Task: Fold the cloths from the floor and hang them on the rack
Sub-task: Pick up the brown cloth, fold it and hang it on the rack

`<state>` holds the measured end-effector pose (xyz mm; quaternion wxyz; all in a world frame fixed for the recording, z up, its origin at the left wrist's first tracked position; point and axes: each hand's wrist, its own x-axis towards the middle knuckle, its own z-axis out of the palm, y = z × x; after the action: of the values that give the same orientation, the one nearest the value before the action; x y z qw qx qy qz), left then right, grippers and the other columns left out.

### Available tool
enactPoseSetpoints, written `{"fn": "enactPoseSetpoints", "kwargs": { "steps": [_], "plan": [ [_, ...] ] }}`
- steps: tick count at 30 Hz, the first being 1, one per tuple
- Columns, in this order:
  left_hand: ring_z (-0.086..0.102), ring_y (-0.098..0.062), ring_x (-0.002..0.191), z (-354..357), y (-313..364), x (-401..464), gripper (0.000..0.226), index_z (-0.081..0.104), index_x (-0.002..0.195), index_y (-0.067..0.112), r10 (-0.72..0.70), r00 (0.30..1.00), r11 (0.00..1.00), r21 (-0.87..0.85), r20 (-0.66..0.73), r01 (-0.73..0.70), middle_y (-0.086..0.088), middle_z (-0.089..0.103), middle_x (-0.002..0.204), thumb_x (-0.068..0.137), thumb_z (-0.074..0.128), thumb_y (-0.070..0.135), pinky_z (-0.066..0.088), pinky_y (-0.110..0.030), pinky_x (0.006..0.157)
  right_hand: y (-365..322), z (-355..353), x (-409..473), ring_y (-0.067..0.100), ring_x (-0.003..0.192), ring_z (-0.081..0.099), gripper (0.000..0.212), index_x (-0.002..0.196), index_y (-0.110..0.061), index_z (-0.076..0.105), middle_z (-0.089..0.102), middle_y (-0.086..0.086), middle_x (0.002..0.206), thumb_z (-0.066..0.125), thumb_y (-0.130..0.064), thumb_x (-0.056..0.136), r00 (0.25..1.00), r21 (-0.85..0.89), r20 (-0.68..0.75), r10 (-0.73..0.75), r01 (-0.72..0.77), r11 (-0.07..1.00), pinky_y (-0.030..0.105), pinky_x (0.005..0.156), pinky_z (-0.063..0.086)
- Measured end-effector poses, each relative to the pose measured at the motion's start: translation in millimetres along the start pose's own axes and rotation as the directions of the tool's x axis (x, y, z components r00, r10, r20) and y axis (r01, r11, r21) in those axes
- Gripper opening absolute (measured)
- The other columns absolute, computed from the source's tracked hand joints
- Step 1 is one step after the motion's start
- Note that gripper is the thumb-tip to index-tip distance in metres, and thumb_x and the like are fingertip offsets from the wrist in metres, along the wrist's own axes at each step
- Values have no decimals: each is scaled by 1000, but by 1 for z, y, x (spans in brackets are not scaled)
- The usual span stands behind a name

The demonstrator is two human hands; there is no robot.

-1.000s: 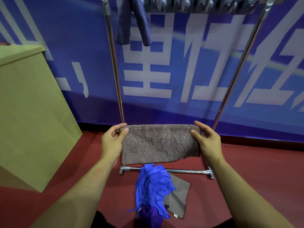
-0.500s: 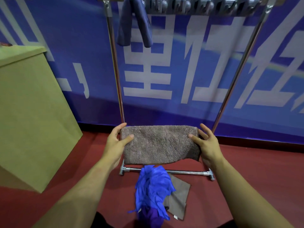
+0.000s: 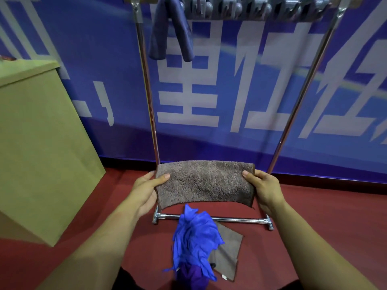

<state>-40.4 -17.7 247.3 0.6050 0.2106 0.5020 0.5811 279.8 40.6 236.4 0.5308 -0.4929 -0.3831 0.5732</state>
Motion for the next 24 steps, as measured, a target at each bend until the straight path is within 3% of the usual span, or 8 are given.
{"fn": "enactPoseSetpoints", "kwargs": {
  "steps": [3, 6, 9, 12, 14, 18, 20, 24],
  "plan": [
    [77, -22, 77, -4, 3, -5, 22, 65, 115, -3, -180, 980, 984, 19, 80, 179, -17, 77, 92, 95, 57, 1, 62, -33, 63, 1, 1, -3, 20, 80, 71, 16, 104, 4, 69, 76, 14, 93, 67, -9, 94, 999, -131, -2, -43, 42, 990, 30, 73, 60],
    [77, -24, 79, -11, 3, -5, 24, 65, 117, -2, -225, 970, 974, 63, 90, 220, -18, 76, 96, 96, 58, 7, 63, -36, 64, 1, 2, -5, 11, 83, 70, 16, 106, -1, 66, 73, 6, 94, 64, -15, 98, 995, -279, 20, -101, 103, 955, 17, 67, 55],
    [76, -26, 84, -16, 1, -4, 32, 63, 126, -2, -183, 981, 979, 102, 58, 176, -22, 72, 112, 95, 61, 8, 63, -38, 67, 3, 3, -5, 17, 91, 67, 21, 112, -2, 63, 71, 9, 104, 62, -18, 99, 994, -353, 30, -108, 112, 929, 19, 72, 54],
    [71, -32, 99, -14, -1, -7, 32, 61, 128, 5, -117, 992, 986, 123, 53, 110, -24, 69, 122, 97, 61, 13, 63, -43, 73, 0, 7, -8, 12, 86, 68, 23, 119, -5, 62, 71, 12, 112, 63, -14, 98, 999, -265, 47, -28, 39, 964, 19, 69, 56],
    [68, -37, 110, -10, -2, -8, 30, 61, 128, 8, -46, 998, 983, 178, 33, 40, -21, 70, 121, 99, 59, 16, 62, -44, 78, -1, 9, -11, 13, 83, 73, 32, 127, -9, 59, 74, 9, 106, 66, -9, 95, 994, -165, 99, 46, -29, 986, 22, 64, 58],
    [70, -36, 107, -4, -6, -5, 18, 66, 115, 15, 147, 988, 936, 330, -51, -122, -14, 75, 111, 99, 60, 20, 57, -53, 91, 1, 7, -12, 21, 88, 70, 57, 139, -28, 42, 74, 18, 99, 67, -3, 94, 987, -159, 155, 47, -22, 987, 26, 76, 60],
    [71, -33, 105, -5, -8, -1, 14, 68, 109, 18, 200, 977, 911, 380, -71, -159, -9, 77, 107, 98, 63, 23, 54, -57, 96, 0, 6, -12, 18, 87, 68, 52, 137, -29, 44, 72, 18, 94, 64, -4, 96, 988, -185, 153, -28, 56, 981, 23, 78, 58],
    [72, -33, 103, -7, -9, 4, 13, 69, 109, 19, 195, 978, 915, 372, -78, -153, -10, 77, 106, 97, 63, 19, 53, -58, 96, -4, 4, -10, 3, 82, 68, 17, 108, -13, 66, 73, 2, 95, 66, -3, 94, 966, -345, 109, -236, 259, 902, 15, 75, 53]
  ]
}}
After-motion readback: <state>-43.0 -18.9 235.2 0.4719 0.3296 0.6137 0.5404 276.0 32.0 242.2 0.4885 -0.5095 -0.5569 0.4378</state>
